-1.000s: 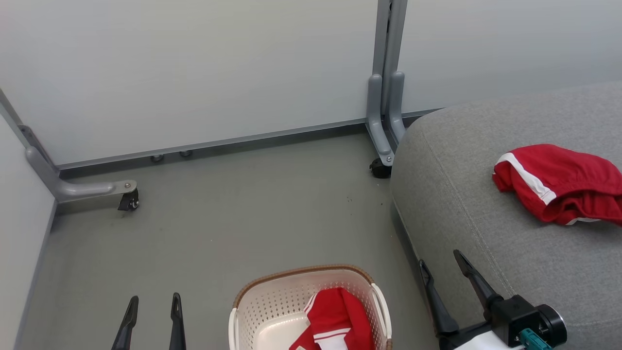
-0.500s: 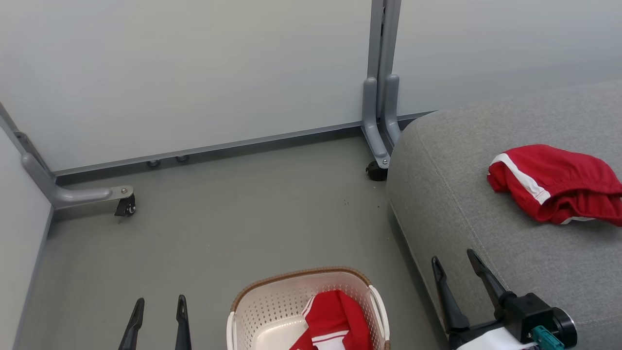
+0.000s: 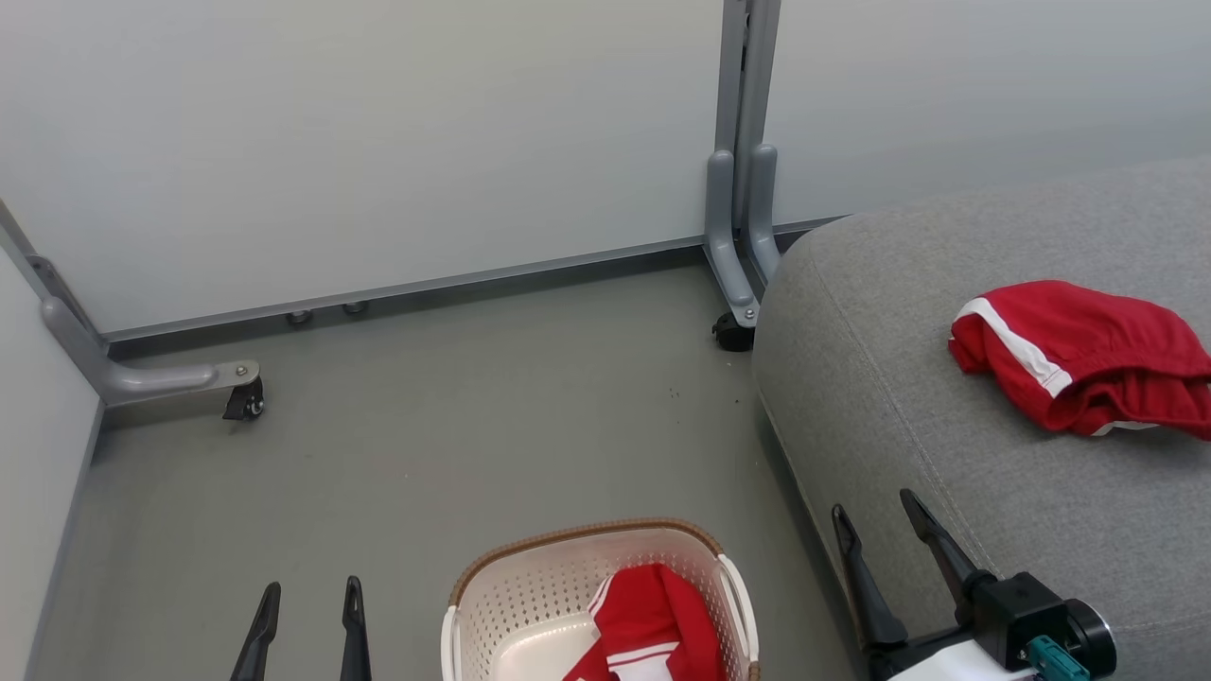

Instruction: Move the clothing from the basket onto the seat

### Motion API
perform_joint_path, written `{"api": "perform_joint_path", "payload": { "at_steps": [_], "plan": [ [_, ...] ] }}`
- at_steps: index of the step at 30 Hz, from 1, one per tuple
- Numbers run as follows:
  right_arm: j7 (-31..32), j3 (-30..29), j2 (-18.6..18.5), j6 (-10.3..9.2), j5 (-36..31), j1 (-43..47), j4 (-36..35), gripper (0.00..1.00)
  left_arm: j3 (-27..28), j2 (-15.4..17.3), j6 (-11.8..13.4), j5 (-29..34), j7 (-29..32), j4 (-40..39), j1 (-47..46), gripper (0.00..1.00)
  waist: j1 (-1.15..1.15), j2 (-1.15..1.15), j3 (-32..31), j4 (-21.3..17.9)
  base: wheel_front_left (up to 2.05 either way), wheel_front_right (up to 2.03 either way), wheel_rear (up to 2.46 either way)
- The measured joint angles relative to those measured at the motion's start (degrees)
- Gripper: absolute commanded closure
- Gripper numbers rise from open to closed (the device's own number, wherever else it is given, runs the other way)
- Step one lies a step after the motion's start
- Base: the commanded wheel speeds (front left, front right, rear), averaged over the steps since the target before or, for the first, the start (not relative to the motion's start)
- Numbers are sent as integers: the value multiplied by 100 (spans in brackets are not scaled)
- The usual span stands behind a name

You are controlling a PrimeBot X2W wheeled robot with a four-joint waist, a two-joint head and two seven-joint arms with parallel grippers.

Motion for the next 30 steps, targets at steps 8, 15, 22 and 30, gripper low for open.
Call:
{"api": "perform_joint_path", "payload": {
  "at_steps": [8,15,22,30],
  "plan": [
    [0,-43,0,0,-7,0,9,0,46,0,-30,20,0,13,0,0,0,0,19,0,0,0,0],
    [0,-45,0,0,-7,0,2,0,57,0,-55,44,0,24,0,0,0,0,45,1,0,0,0],
    [-1,-208,-1,0,24,-68,-162,0,-73,10,-386,158,1,636,-303,0,0,0,255,-53,0,0,0],
    [-1,-233,-2,0,93,-461,-434,0,-479,246,-533,33,0,1392,-1357,0,0,0,788,-262,0,0,0]
  ]
}}
